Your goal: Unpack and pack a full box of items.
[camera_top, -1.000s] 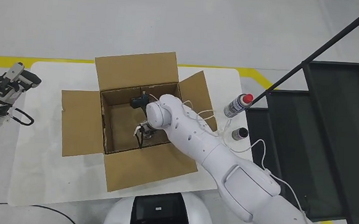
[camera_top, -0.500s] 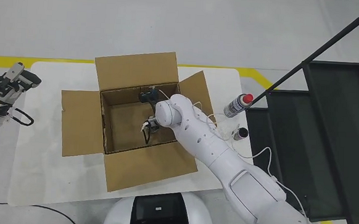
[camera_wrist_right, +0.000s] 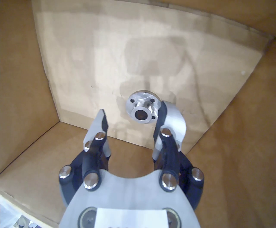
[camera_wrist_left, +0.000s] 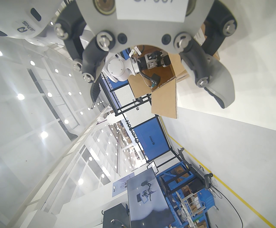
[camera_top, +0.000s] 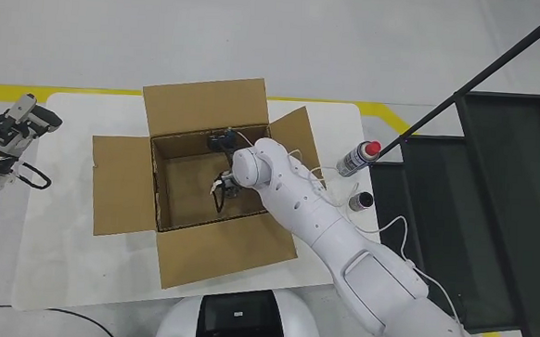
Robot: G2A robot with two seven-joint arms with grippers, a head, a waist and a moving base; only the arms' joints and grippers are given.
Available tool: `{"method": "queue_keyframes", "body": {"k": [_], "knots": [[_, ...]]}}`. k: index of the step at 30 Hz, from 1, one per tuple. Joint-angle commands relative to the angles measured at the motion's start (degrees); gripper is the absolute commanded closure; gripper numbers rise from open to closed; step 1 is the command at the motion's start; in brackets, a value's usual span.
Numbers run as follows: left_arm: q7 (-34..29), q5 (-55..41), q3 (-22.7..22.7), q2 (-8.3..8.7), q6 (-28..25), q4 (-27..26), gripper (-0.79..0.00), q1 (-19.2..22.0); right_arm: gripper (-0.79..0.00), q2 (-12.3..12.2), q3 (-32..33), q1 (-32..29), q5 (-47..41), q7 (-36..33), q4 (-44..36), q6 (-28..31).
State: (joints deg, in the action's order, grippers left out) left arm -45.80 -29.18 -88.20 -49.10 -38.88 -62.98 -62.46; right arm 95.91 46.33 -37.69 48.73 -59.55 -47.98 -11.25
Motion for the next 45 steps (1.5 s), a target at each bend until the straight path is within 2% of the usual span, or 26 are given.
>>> {"method": "queue_keyframes", "body": {"k": [1, 4, 5, 8, 11, 16, 23, 28, 31, 35, 41, 45], "knots": [[0.0, 0.0, 0.0, 0.0, 0.0, 0.0, -0.785, 0.0, -0.785, -0.03, 0.09, -0.12, 0.14, 0.09, -0.18, 0.1], [0.0, 0.0, 0.0, 0.0, 0.0, 0.0, -0.785, 0.0, -0.773, -0.07, 0.24, -0.32, 0.14, 0.28, -0.09, 0.34], [0.0, 0.0, 0.0, 0.0, 0.0, 0.0, -0.785, 0.0, -0.723, -0.07, 0.27, -0.33, 0.15, 0.35, 0.14, 0.5], [0.0, 0.0, 0.0, 0.0, 0.0, 0.0, -0.785, 0.0, -0.502, 0.03, 0.35, -0.18, 0.02, 0.94, 1.06, 0.67], [0.0, 0.0, 0.0, 0.0, 0.0, 0.0, -0.785, 0.0, -0.483, 0.27, 0.18, 0.06, -0.21, 1.54, 1.96, 0.67], [0.0, 0.0, 0.0, 0.0, 0.0, 0.0, -0.785, 0.0, -0.508, 0.73, -0.13, 0.37, -0.86, 2.63, 4.08, 1.05], [0.0, 0.0, 0.0, 0.0, 0.0, 0.0, -0.785, 0.0, -0.471, 1.53, -0.81, 1.29, -1.44, 3.74, 6.77, 1.28], [0.0, 0.0, 0.0, 0.0, 0.0, 0.0, -0.785, 0.0, -0.486, 2.05, -1.39, 1.88, -1.36, 3.89, 8.39, 0.94], [0.0, 0.0, 0.0, 0.0, 0.0, 0.0, -0.785, 0.0, -0.465, 2.3, -1.68, 1.92, -1.28, 3.96, 8.81, 0.72], [0.0, 0.0, 0.0, 0.0, 0.0, 0.0, -0.785, 0.0, -0.394, 2.53, -1.92, 1.88, -1.12, 3.99, 9.16, 0.58], [0.0, 0.0, 0.0, 0.0, 0.0, 0.0, -0.785, 0.0, -0.342, 2.66, -2.15, 1.83, -0.18, 4.03, 8.92, 0.02], [0.0, 0.0, 0.0, 0.0, 0.0, 0.0, -0.785, 0.0, -0.222, 2.51, -2.26, 1.39, 1.27, 3.89, 7.85, -1.1]]}}
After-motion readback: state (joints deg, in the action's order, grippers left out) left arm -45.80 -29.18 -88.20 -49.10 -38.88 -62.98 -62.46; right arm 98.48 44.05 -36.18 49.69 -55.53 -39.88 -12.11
